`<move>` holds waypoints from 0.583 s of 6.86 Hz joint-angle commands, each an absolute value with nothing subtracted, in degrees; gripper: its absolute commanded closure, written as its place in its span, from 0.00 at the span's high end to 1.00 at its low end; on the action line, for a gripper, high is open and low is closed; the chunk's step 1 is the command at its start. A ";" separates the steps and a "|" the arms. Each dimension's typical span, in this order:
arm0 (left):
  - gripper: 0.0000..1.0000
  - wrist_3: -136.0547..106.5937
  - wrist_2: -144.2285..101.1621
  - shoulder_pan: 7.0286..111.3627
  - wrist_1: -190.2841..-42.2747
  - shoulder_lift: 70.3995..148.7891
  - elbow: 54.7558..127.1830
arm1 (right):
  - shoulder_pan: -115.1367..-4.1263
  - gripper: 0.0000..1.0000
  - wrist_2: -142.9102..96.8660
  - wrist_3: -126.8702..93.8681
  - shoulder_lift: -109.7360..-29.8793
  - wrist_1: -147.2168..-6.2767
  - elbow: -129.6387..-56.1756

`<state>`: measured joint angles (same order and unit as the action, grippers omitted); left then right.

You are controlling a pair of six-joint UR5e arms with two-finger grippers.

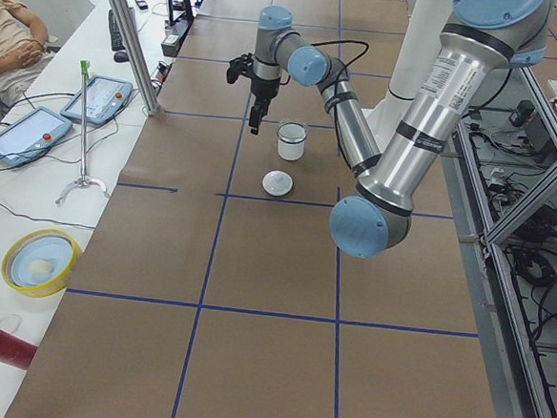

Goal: Place funnel on cup

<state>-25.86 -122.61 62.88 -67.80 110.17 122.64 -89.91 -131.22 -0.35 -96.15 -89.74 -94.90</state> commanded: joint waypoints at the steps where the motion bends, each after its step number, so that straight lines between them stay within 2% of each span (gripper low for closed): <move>1: 1.00 7.23 -129.27 82.79 -67.94 101.72 113.26 | -89.91 1.00 -131.22 -0.35 -96.15 -89.74 -94.92; 2: 1.00 19.48 -133.29 90.01 -67.94 100.12 104.94 | -89.91 1.00 -131.22 -0.35 -96.15 -89.74 -94.92; 4: 1.00 22.41 -133.50 93.25 -68.29 94.34 95.31 | -89.91 1.00 -131.22 -0.35 -96.15 -89.74 -94.92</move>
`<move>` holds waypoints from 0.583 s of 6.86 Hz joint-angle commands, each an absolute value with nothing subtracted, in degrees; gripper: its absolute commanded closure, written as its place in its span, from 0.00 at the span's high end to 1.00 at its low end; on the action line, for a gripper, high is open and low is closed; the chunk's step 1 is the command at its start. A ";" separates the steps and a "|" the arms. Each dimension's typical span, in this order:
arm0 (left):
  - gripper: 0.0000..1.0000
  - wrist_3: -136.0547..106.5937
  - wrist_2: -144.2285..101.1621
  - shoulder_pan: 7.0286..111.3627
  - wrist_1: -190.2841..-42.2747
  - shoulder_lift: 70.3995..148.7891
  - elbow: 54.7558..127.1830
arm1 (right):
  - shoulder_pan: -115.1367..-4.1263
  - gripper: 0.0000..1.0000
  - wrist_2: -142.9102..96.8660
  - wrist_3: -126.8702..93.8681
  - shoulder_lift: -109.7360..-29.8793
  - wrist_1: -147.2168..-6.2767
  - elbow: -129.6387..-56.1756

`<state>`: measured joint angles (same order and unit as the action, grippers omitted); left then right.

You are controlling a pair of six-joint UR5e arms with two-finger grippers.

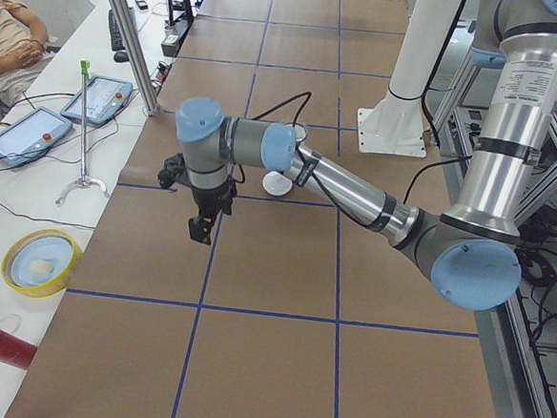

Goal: Place funnel on cup

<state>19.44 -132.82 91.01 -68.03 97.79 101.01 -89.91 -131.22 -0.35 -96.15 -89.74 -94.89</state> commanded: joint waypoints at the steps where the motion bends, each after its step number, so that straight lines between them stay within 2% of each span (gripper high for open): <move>1: 1.00 22.41 -133.33 93.51 -69.86 93.44 93.71 | -89.91 1.00 -131.22 -0.35 -96.15 -89.74 -94.92; 3: 1.00 22.59 -133.50 93.60 -80.26 85.22 93.95 | -89.91 1.00 -131.22 -0.35 -96.15 -89.74 -94.92; 4: 1.00 22.24 -133.42 93.60 -83.03 83.86 94.13 | -89.91 1.00 -131.22 -0.35 -96.15 -89.74 -94.92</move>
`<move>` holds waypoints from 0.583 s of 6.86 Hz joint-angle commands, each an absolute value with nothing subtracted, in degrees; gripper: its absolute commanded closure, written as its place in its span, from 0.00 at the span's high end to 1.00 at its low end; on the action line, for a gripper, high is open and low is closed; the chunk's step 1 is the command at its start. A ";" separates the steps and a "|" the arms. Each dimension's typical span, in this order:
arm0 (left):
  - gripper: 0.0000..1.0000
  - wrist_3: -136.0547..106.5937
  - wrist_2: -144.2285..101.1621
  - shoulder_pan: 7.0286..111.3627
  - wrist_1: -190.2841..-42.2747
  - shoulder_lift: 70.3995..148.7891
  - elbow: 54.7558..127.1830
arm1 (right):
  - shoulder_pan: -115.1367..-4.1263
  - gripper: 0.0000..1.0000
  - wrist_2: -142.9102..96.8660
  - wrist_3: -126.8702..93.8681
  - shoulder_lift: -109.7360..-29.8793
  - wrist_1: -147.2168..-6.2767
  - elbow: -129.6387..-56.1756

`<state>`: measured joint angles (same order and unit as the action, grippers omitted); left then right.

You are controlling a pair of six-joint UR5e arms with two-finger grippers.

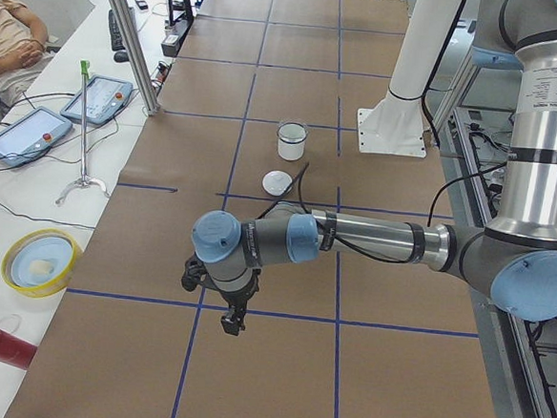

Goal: Place funnel on cup

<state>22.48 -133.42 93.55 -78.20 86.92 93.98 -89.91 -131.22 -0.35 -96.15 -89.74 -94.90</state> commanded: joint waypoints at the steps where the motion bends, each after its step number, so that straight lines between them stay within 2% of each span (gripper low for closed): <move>1: 1.00 22.24 -132.72 93.60 -81.23 85.15 94.22 | -89.91 1.00 -131.22 -0.35 -96.15 -89.74 -94.92; 4: 1.00 21.63 -133.41 93.60 -81.21 85.34 94.13 | -89.91 1.00 -131.22 -0.35 -96.15 -89.74 -94.83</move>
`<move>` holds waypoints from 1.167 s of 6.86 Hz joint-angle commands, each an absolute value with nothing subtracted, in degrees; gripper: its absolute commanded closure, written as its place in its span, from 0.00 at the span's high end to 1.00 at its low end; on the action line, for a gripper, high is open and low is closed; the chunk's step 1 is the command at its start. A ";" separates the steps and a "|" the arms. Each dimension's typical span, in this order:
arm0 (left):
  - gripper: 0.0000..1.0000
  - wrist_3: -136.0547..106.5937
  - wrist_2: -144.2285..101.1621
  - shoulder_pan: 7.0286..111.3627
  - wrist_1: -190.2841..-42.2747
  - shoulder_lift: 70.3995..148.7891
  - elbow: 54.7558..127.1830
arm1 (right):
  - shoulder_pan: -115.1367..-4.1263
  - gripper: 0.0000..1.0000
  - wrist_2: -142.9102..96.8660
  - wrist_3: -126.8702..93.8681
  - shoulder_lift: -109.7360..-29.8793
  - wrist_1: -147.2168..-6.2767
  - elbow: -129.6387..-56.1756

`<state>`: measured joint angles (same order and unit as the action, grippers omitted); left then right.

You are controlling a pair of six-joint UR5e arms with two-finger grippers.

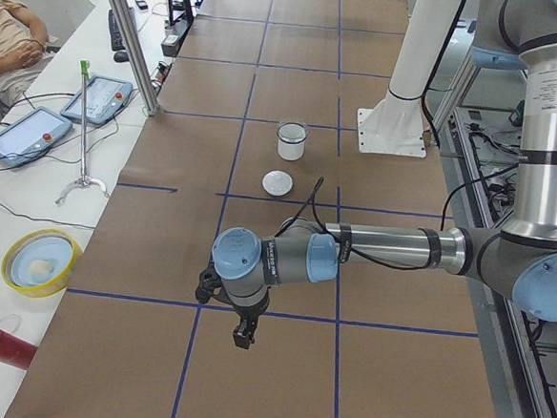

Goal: Place funnel on cup

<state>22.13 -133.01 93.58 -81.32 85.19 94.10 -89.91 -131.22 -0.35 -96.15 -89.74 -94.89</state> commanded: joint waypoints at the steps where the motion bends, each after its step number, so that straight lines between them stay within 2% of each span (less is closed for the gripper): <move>1: 1.00 21.62 -133.24 93.60 -81.21 85.43 94.30 | -89.91 1.00 -131.22 -0.35 -96.15 -89.74 -94.92; 8: 1.00 21.71 -133.06 93.60 -81.48 85.52 95.18 | -89.91 1.00 -131.22 -0.35 -96.15 -89.74 -94.92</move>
